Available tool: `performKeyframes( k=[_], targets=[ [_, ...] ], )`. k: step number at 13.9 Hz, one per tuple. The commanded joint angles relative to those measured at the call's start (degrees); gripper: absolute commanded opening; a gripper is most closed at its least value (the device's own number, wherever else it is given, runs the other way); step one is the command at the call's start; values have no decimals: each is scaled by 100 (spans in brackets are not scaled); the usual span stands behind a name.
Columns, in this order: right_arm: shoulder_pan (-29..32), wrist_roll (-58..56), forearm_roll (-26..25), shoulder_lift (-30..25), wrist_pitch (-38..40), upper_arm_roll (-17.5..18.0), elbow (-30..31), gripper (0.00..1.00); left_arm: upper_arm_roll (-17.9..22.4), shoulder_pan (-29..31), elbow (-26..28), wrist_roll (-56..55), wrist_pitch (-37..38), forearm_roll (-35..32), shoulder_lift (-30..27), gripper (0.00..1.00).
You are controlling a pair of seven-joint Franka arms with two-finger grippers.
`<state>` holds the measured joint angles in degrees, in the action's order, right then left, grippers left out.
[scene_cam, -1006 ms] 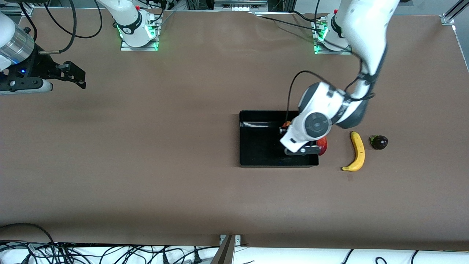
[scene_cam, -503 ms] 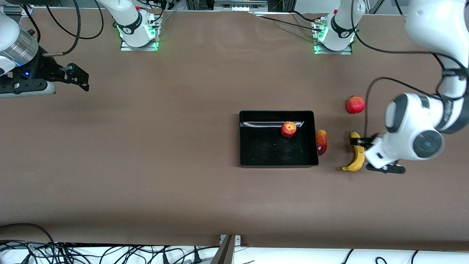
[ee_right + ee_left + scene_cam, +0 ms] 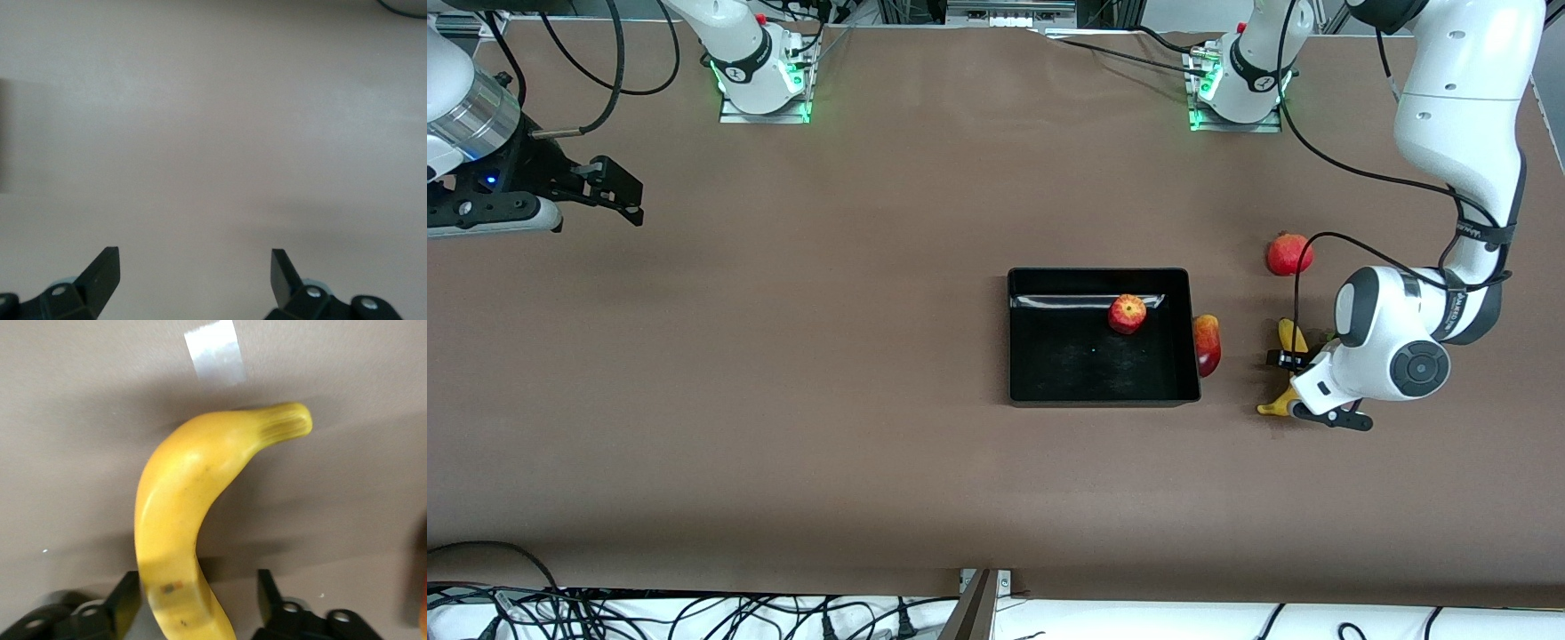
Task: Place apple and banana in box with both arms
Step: 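Grasp the yellow banana with the left gripper, then carry the banana into the box with the left gripper and release it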
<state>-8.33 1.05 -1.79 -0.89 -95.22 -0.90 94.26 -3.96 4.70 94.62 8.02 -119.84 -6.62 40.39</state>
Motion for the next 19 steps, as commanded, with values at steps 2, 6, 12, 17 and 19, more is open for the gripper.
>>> performKeyframes(
  k=[2,6,12,17,19],
  targets=[
    [60,-61,91,54,65,55,-127,100,-53,102,31,227,13,-129,-102,0],
    [51,-52,91,54,109,55,-127,100,-175,-108,-608,60,1159,-15,-452,0],
    [8,-52,126,54,30,64,-136,100,-798,-996,-1859,-2615,2888,881,-506,0],
    [-28,-34,126,54,-14,64,-136,100,-940,-1831,-1684,-4009,1729,1067,-59,0],
    [-28,-34,126,54,-5,64,-127,100,-932,-1989,-1605,-4027,1482,1067,187,0]
  ],
)
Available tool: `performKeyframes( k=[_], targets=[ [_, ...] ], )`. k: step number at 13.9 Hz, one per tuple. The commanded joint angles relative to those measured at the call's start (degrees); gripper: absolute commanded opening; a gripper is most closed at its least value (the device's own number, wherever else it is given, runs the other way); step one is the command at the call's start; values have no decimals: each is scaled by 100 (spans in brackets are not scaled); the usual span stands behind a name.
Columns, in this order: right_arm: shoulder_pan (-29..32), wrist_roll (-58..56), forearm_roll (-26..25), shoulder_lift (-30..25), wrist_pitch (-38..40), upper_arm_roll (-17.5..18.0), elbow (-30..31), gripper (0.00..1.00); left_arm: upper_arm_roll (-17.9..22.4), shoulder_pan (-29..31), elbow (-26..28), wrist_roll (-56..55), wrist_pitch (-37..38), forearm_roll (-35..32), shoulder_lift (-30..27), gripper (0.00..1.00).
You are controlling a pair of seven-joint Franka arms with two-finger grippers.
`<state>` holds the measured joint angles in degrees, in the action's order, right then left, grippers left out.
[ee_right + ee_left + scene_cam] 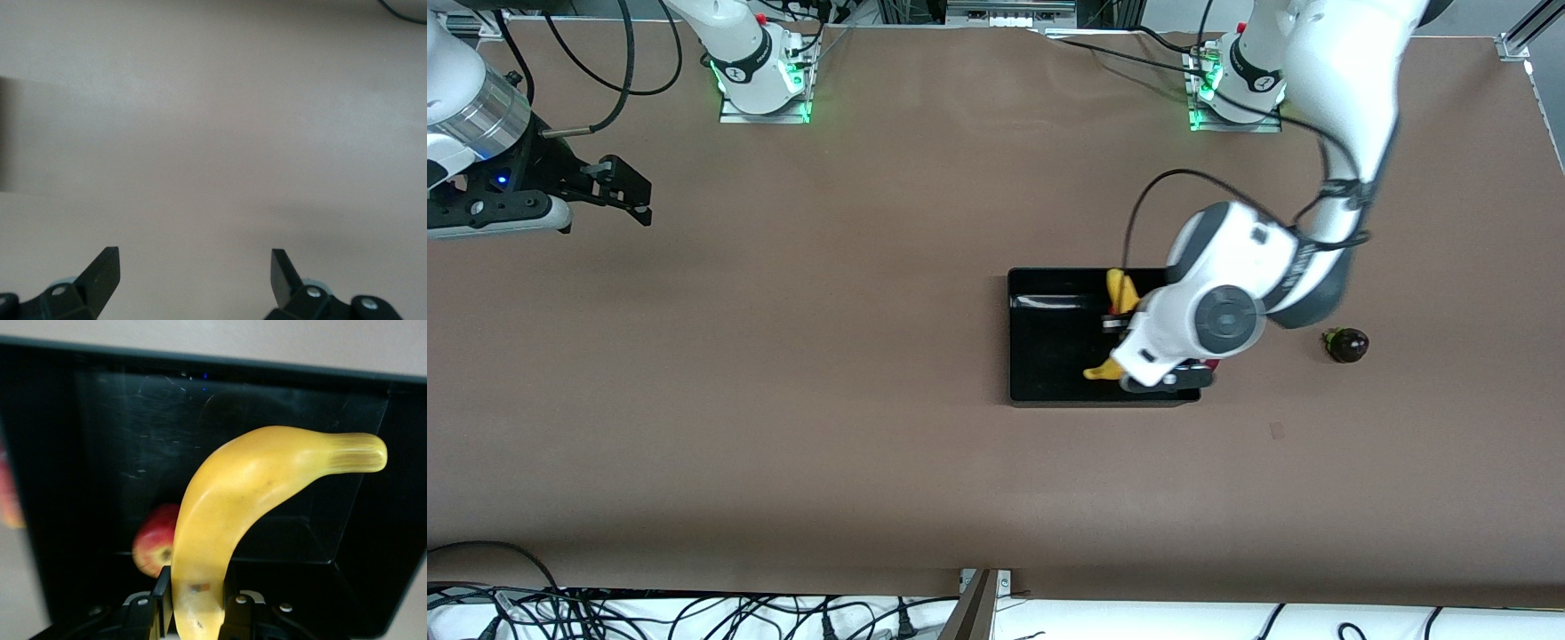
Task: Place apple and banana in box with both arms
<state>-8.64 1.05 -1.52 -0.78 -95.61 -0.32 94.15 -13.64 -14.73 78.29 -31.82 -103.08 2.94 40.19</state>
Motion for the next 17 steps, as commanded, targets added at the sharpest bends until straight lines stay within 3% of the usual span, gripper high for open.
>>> performKeyframes(
  k=[1,5,6,7,8,10,14,17],
  targets=[
    [2,-34,117,43,34,14,-116,100,28,-82,98,-69,-334,119,304,0],
    [2,-113,214,43,25,5,-125,100,37,-311,169,-271,-739,110,594,0],
    [2,-113,214,43,25,5,-116,100,37,-355,169,-246,-766,32,682,4],
    [2,-113,214,43,25,5,-125,100,37,-355,161,-237,-827,31,752,34],
    [2,-113,214,43,25,5,-116,100,46,-355,152,-263,-828,31,736,99],
    [2,-122,196,43,25,14,-116,100,63,-207,56,-263,-627,31,500,100],
    [-6,-122,187,34,25,14,-116,100,99,556,-225,-106,294,13,-835,100],
    [-68,-113,170,34,33,14,-125,100,142,971,-472,1086,1489,-362,-1372,100]
  ],
)
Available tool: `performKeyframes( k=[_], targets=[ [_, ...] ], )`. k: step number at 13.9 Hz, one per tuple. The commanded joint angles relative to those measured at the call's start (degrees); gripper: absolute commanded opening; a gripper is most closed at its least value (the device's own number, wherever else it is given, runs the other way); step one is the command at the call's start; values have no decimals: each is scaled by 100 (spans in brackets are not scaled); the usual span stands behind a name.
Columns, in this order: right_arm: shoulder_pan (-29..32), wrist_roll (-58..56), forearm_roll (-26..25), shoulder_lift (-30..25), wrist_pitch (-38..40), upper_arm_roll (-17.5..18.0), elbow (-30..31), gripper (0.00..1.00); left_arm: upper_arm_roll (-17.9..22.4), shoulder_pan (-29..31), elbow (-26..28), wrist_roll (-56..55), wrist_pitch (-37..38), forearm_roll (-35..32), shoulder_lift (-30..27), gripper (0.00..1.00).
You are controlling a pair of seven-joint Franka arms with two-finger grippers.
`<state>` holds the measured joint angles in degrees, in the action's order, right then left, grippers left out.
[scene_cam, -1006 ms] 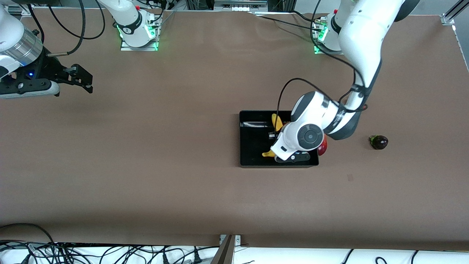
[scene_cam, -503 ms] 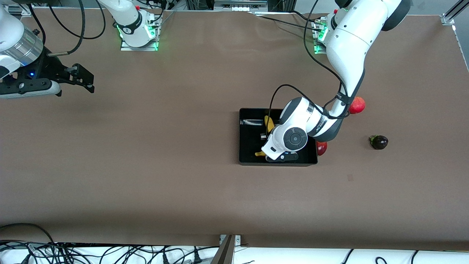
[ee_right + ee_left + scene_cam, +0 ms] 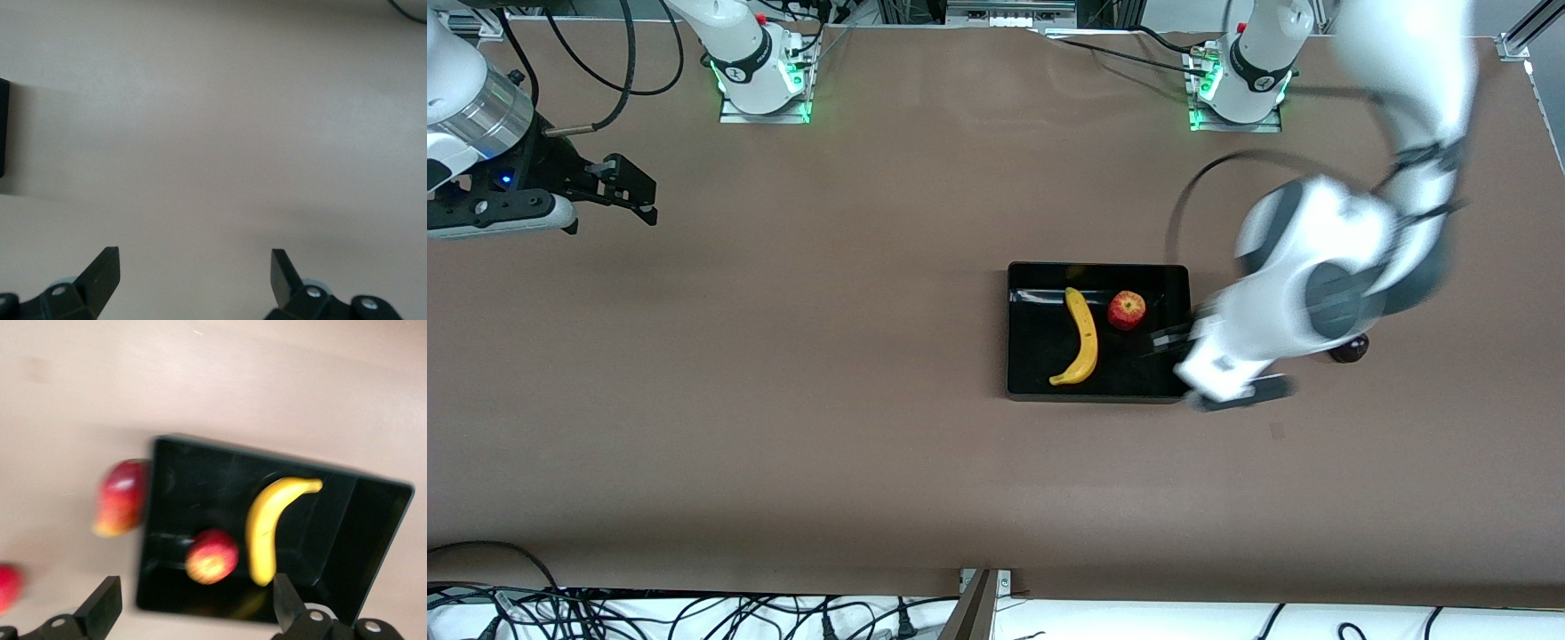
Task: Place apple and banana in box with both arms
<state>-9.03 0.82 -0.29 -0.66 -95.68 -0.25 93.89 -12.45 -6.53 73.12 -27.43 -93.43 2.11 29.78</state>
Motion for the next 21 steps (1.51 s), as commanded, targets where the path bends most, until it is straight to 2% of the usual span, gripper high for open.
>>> performKeyframes(
  k=[1,4,6,7,9,10,11,13,14,17,21],
  targets=[
    [-29,-100,46,22,40,7,-99,100,24,265,45,973,797,-455,-558,100],
    [-29,-91,46,22,40,7,-99,100,15,626,150,1354,1571,-422,-1253,100],
    [-29,-91,46,22,40,7,-99,100,41,810,500,1399,1530,-396,-1736,100],
    [-29,-91,46,22,40,7,-99,100,85,881,815,1407,1259,-396,-2008,100],
    [-29,-100,46,22,40,7,-99,100,234,899,2103,1416,208,-457,-2964,100],
    [-29,-100,46,22,40,7,-99,100,496,891,2475,1381,-207,-405,-3265,100],
    [-29,-100,46,22,40,7,-99,100,733,803,2531,1398,-237,-361,-3285,100],
    [-29,-100,46,22,40,7,-99,100,876,724,2549,1677,-229,-194,-3285,100],
    [-29,-91,46,22,40,7,-99,100,885,697,2558,1958,-194,-202,-3285,100],
    [-29,-100,46,22,40,7,-99,100,885,706,2471,2014,139,-220,-3137,100],
    [-29,-100,46,22,40,7,-99,100,885,750,2409,2058,202,-220,-3092,100]
  ],
)
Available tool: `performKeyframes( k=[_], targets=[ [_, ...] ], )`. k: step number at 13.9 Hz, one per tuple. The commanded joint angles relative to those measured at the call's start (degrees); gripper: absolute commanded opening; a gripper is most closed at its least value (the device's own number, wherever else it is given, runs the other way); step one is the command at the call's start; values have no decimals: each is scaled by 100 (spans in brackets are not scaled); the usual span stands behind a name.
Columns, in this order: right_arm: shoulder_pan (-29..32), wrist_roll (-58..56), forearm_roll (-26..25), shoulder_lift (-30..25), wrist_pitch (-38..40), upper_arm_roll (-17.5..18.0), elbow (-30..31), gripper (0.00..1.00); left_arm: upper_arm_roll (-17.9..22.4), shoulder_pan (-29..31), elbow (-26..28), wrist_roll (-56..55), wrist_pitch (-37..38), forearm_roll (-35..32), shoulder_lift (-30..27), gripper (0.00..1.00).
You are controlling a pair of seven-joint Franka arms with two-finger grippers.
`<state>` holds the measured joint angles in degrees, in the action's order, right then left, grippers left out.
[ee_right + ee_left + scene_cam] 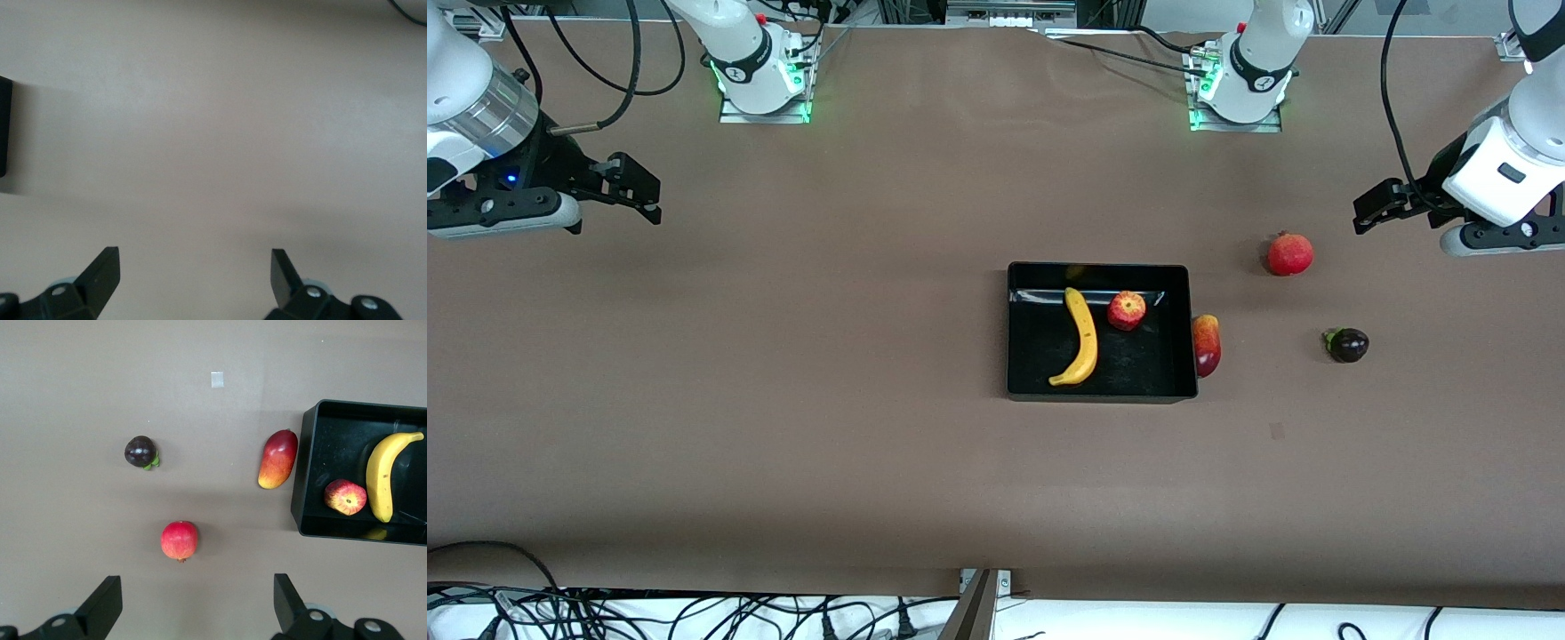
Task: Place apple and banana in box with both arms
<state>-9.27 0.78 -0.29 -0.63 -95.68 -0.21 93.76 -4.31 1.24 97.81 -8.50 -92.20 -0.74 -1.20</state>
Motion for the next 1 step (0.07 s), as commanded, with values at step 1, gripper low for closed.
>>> performKeyframes(
  k=[1],
  targets=[
    [-5,-96,46,19,40,4,-77,100,71,-19,-96,164,89,65,24,100]
  ],
)
